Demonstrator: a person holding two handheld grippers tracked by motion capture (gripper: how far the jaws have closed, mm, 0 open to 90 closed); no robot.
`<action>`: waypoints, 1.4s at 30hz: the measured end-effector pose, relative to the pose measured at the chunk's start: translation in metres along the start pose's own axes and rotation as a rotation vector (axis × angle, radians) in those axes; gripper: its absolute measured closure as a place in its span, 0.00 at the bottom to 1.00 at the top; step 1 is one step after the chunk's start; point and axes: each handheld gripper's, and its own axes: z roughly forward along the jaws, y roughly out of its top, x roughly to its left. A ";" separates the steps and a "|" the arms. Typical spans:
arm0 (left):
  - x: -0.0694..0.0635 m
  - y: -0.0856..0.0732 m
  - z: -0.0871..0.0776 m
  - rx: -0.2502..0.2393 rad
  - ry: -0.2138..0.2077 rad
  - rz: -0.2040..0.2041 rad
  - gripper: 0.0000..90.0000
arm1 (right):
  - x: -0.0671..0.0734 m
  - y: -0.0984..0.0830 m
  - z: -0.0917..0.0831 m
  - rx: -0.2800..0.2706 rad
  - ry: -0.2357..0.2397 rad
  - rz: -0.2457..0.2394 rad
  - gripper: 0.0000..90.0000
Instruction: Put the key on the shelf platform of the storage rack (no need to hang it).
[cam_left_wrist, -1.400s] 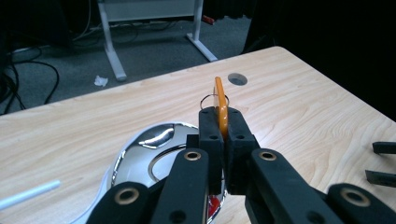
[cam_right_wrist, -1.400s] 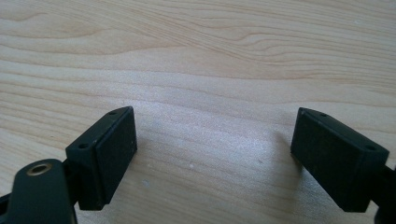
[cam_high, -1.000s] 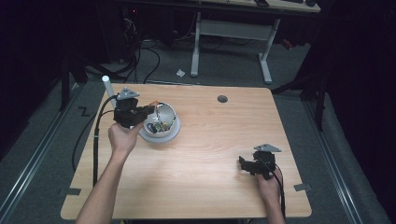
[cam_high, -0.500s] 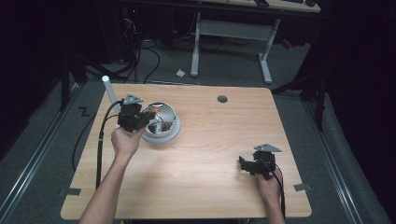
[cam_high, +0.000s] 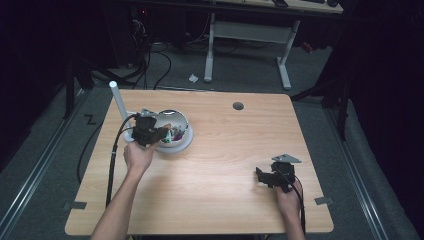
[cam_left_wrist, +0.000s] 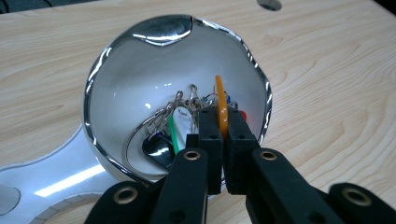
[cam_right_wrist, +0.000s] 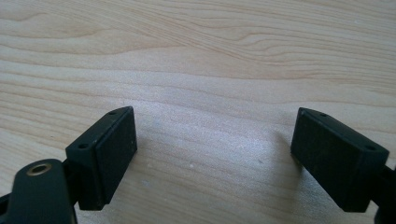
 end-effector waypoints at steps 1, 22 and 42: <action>-0.001 0.000 0.002 0.004 0.005 0.005 0.97 | 0.000 0.000 0.000 0.000 0.000 0.000 0.16; -0.001 -0.011 0.002 0.006 0.027 0.003 0.58 | 0.000 0.000 0.000 0.000 0.000 0.000 0.16; -0.013 -0.019 -0.037 -0.095 0.027 0.033 0.40 | 0.000 0.000 0.000 0.000 0.000 0.000 0.16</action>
